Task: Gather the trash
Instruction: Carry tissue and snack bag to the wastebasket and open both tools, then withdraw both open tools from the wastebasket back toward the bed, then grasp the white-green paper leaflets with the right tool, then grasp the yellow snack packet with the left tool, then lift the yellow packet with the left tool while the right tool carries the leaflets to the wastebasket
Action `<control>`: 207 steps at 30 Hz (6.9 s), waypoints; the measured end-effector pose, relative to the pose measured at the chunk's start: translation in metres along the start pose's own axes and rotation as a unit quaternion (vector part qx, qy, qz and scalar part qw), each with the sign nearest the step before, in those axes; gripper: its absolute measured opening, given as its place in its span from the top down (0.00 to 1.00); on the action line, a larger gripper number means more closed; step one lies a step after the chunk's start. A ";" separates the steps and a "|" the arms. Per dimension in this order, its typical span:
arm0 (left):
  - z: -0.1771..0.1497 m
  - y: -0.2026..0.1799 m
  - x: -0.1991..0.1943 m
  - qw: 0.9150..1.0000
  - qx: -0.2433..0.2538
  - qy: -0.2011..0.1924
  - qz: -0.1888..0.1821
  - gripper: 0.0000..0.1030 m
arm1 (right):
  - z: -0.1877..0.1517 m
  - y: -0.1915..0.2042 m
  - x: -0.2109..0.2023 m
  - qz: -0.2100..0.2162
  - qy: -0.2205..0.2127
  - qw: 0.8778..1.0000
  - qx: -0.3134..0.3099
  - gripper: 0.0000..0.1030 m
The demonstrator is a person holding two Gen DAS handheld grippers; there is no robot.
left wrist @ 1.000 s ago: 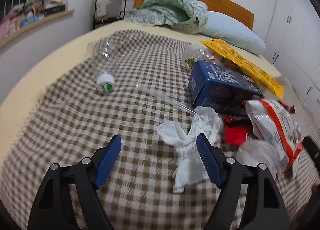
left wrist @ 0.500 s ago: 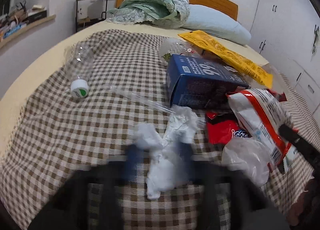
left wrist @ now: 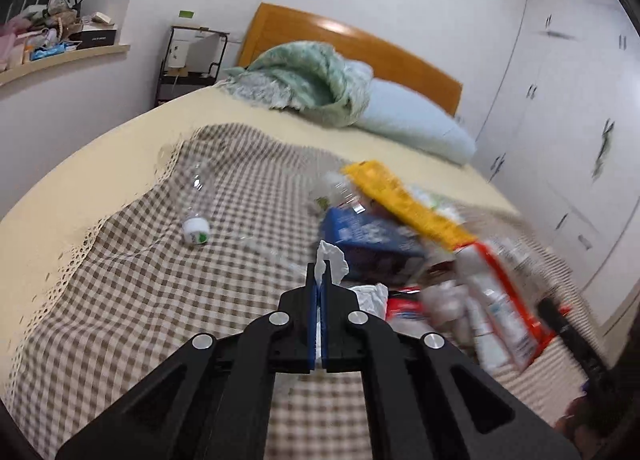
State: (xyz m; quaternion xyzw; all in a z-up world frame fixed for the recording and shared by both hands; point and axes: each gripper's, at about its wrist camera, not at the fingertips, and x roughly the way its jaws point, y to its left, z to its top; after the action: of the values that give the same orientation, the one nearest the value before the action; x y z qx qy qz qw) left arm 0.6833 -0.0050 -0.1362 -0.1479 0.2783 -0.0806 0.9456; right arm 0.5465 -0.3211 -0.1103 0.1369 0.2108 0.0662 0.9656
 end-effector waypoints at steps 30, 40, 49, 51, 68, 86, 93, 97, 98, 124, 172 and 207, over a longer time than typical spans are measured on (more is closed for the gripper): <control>-0.335 -0.414 -0.124 0.926 0.254 0.224 -0.165 1.00 | -0.218 -0.346 -0.350 -0.292 0.107 0.920 0.241 0.71; -0.447 -0.448 -0.028 0.891 0.299 0.323 -0.108 1.00 | -0.385 -0.408 -0.235 -0.234 0.318 0.841 0.370 0.17; -0.518 -0.475 0.023 0.863 0.336 0.363 -0.105 1.00 | -0.377 -0.422 -0.315 -0.263 0.233 0.865 0.357 0.17; -0.530 -0.477 0.032 0.859 0.342 0.368 -0.098 0.18 | -0.370 -0.427 -0.331 -0.270 0.213 0.865 0.365 0.17; -0.529 -0.467 0.014 0.839 0.385 0.379 -0.072 0.10 | -0.370 -0.414 -0.328 -0.283 0.235 0.867 0.337 0.17; -0.408 -0.432 -0.098 0.901 0.299 0.284 -0.133 0.10 | -0.233 -0.352 -0.393 -0.370 0.197 0.887 0.194 0.17; -0.292 -0.415 -0.193 0.927 0.287 0.156 -0.185 0.07 | -0.141 -0.282 -0.412 -0.380 0.133 0.910 0.101 0.17; -0.246 -0.386 -0.237 0.927 0.315 0.054 -0.195 0.07 | -0.099 -0.239 -0.413 -0.362 0.094 0.925 0.065 0.17; -0.240 -0.377 -0.242 0.928 0.318 0.036 -0.191 0.07 | -0.088 -0.227 -0.413 -0.354 0.082 0.930 0.058 0.17; -0.074 -0.125 -0.069 0.991 0.124 0.050 -0.008 0.07 | -0.060 -0.091 -0.194 -0.252 0.042 0.967 0.013 0.17; 0.103 -0.102 0.195 0.986 -0.078 0.150 -0.001 0.21 | 0.013 -0.124 0.005 -0.131 0.021 0.983 0.131 0.98; 0.131 -0.140 0.131 0.987 -0.039 0.145 -0.062 0.96 | 0.037 -0.115 -0.026 -0.109 -0.050 0.983 0.136 0.98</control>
State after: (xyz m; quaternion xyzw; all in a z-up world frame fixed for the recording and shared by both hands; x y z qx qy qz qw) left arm 0.8549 -0.1371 -0.0518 -0.1882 0.4062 -0.1484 0.8818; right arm 0.5471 -0.4444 -0.1017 0.2464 0.1827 -0.0754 0.9488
